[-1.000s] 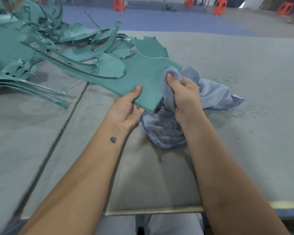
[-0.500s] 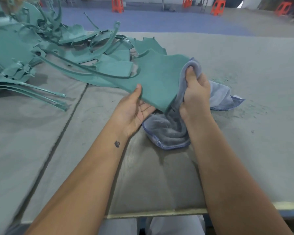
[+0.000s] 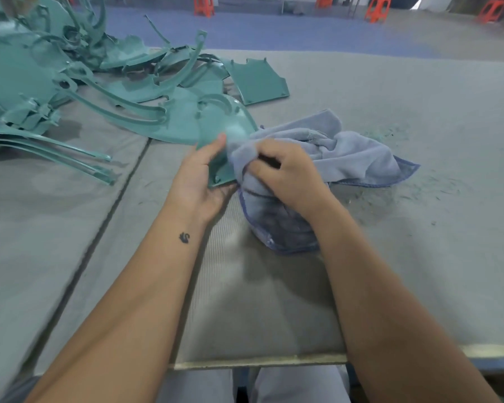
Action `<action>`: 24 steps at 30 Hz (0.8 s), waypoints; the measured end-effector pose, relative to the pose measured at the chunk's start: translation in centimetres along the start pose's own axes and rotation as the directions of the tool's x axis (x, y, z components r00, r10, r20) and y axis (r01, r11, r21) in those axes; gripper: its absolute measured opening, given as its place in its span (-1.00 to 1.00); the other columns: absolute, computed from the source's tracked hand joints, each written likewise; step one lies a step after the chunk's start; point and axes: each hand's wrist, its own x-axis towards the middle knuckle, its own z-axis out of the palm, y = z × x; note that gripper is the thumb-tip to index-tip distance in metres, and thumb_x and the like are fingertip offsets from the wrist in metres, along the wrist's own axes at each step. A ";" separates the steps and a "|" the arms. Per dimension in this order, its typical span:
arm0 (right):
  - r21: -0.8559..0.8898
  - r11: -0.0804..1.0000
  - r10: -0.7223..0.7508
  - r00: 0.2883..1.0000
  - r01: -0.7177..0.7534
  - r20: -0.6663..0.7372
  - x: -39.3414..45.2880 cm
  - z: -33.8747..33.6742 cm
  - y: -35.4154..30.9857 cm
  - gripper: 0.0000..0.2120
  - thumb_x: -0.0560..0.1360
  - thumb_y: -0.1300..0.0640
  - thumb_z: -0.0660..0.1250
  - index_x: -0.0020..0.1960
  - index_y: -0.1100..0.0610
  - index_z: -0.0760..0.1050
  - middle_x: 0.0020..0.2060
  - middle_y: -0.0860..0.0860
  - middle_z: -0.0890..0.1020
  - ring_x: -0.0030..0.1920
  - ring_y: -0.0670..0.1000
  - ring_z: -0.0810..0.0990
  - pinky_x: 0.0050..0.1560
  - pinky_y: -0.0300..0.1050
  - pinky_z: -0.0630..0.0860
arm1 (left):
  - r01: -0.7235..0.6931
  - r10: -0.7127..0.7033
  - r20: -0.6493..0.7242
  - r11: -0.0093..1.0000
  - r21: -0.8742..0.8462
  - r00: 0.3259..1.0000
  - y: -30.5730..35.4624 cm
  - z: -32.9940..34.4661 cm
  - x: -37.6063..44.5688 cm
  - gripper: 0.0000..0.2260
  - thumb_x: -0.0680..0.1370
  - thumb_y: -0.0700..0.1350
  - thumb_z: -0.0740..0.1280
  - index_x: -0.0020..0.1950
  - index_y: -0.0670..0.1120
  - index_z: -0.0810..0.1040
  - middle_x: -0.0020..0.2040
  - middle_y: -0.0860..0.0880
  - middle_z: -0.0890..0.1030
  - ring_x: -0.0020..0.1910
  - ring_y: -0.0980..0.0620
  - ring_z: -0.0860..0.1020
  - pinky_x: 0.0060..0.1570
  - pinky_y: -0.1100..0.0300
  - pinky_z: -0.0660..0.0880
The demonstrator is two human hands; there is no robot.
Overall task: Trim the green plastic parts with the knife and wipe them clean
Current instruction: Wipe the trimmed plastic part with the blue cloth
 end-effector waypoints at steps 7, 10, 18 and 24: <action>0.788 0.611 0.615 0.670 -0.072 -0.416 1.0 -1.6 1.0 -0.81 0.65 0.19 0.16 0.04 0.14 0.55 -0.12 0.01 0.63 -0.08 -0.06 0.60 0.04 -0.16 0.55 | -0.293 0.277 -0.154 0.952 -0.092 0.948 0.7 -0.6 0.6 -0.82 0.65 -0.08 0.21 0.20 -0.08 0.51 -0.07 -0.04 0.72 -0.09 -0.03 0.70 -0.10 0.06 0.64; 0.686 0.679 0.561 0.789 -0.264 -0.252 1.1 -0.9 1.0 -0.79 0.63 0.14 0.17 -0.11 0.08 0.52 -0.23 -0.04 0.63 -0.20 -0.07 0.60 -0.13 -0.15 0.58 | -0.282 0.270 -0.097 0.945 -0.163 0.958 0.1 -0.2 0.8 -0.79 0.66 -0.07 0.18 0.23 -0.10 0.49 -0.05 -0.06 0.72 -0.09 -0.03 0.70 -0.04 0.04 0.64; 0.540 0.748 0.455 0.891 -0.386 0.008 1.0 1.6 1.0 -0.90 0.55 0.16 0.32 -0.01 0.19 0.56 -0.16 0.01 0.67 -0.11 -0.09 0.63 -0.04 -0.20 0.55 | -0.161 0.161 -0.036 0.987 0.008 0.986 -0.9 -0.2 0.6 -0.75 0.65 -0.16 0.21 0.31 -0.16 0.48 0.08 -0.13 0.68 0.03 -0.08 0.67 -0.06 0.06 0.63; 0.425 0.815 0.484 0.865 -0.393 -0.129 1.0 1.5 0.6 -0.83 0.45 0.16 0.35 -0.27 0.14 0.40 -0.41 0.05 0.39 -0.36 -0.04 0.38 -0.36 -0.17 0.36 | -0.231 0.243 -0.086 0.964 0.132 0.966 -0.8 0.0 0.4 -0.88 0.62 -0.23 0.27 0.06 -0.02 0.52 -0.18 0.01 0.72 -0.21 0.05 0.70 -0.32 0.19 0.59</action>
